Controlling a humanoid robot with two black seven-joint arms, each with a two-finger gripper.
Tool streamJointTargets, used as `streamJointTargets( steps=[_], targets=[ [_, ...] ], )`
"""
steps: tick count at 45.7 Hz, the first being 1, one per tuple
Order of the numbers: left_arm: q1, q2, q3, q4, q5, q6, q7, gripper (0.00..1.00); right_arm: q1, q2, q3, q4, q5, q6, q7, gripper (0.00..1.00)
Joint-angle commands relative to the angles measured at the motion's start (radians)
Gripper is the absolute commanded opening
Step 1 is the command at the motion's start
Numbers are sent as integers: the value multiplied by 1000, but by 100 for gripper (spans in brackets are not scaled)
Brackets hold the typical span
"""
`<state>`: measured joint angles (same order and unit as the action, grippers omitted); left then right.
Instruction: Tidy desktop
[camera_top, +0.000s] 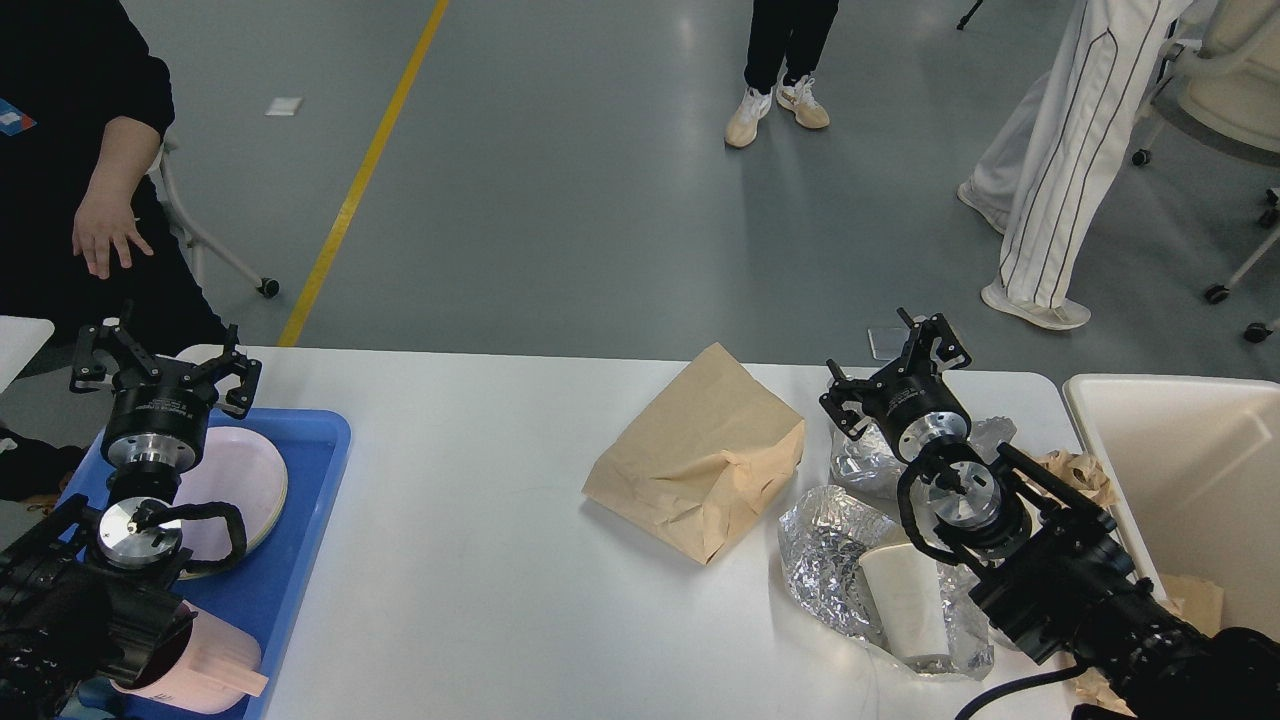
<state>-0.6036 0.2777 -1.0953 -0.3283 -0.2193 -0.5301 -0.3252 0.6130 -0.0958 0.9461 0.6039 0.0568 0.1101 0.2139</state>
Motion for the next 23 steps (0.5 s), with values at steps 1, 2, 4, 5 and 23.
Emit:
streamJointTargets(
  steps=[1,2,4,5,23],
  targets=[
    [-1,0,0,0,0,-1,0,96,10,-7,10,10,2,-6,-1,100],
    [-1,0,0,0,0,-1,0,96,10,-7,10,10,2,-6,-1,100],
    [1,0,0,0,0,-1,0,96,14,-9,10,8,2,-7,-1,100],
    [-1,0,0,0,0,-1,0,96,16,-9,10,7,2,-9,-1,100],
    [-1,0,0,0,0,-1,0,96,14,-18,14,-41,136,-20,-2,100]
  ],
)
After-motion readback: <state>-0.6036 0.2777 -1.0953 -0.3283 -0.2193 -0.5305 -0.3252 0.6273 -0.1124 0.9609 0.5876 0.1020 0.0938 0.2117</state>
